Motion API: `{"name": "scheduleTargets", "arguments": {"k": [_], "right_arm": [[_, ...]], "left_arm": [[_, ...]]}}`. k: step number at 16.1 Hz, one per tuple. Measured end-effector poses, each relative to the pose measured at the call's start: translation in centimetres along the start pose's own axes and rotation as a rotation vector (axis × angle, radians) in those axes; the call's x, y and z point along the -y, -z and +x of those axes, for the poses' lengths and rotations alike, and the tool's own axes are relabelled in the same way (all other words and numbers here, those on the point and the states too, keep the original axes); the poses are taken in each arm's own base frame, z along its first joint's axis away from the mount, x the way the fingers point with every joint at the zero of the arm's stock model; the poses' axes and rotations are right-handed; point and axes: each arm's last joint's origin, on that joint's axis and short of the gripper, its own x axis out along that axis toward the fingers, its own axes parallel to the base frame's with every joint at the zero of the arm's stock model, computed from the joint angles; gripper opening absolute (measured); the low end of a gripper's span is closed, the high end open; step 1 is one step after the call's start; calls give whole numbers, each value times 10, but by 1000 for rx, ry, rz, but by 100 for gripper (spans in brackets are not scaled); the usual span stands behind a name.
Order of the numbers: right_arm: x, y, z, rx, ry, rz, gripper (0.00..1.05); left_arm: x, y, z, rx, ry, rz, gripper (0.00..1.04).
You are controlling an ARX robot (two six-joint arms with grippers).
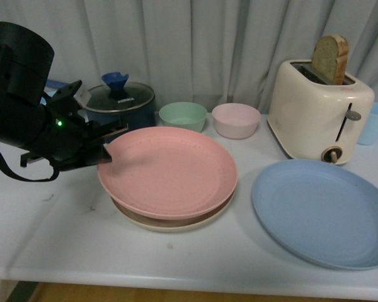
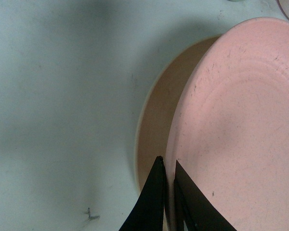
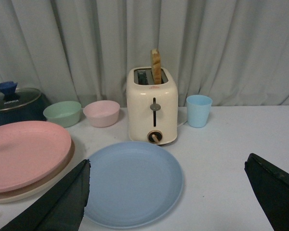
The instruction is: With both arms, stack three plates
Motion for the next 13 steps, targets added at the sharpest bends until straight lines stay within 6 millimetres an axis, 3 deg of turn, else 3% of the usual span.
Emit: {"name": "scheduleTargets", "arguments": {"k": [2, 5, 6, 7, 8, 9, 10, 11, 13], "right_arm": [[0, 0, 0, 0, 0, 0, 98], [0, 0, 0, 0, 0, 0, 98], [0, 0, 0, 0, 0, 0, 98], [0, 0, 0, 0, 0, 0, 98], [0, 0, 0, 0, 0, 0, 98], [0, 0, 0, 2, -1, 0, 98], [0, 0, 0, 0, 1, 0, 98], [0, 0, 0, 0, 0, 0, 98], [0, 0, 0, 0, 0, 0, 98]], "left_arm": [[1, -4, 9, -3, -14, -10, 8], [1, -6, 8, 0, -25, -23, 43], [5, -5, -13, 10, 5, -19, 64], [21, -20, -98, 334, 27, 92, 96], [28, -27, -124, 499, 27, 154, 97], [26, -24, -135, 761, -69, 218, 85], [17, -4, -134, 816, -130, 252, 76], [2, 30, -128, 797, -163, 282, 63], [-4, 51, -141, 841, -170, 305, 45]]}}
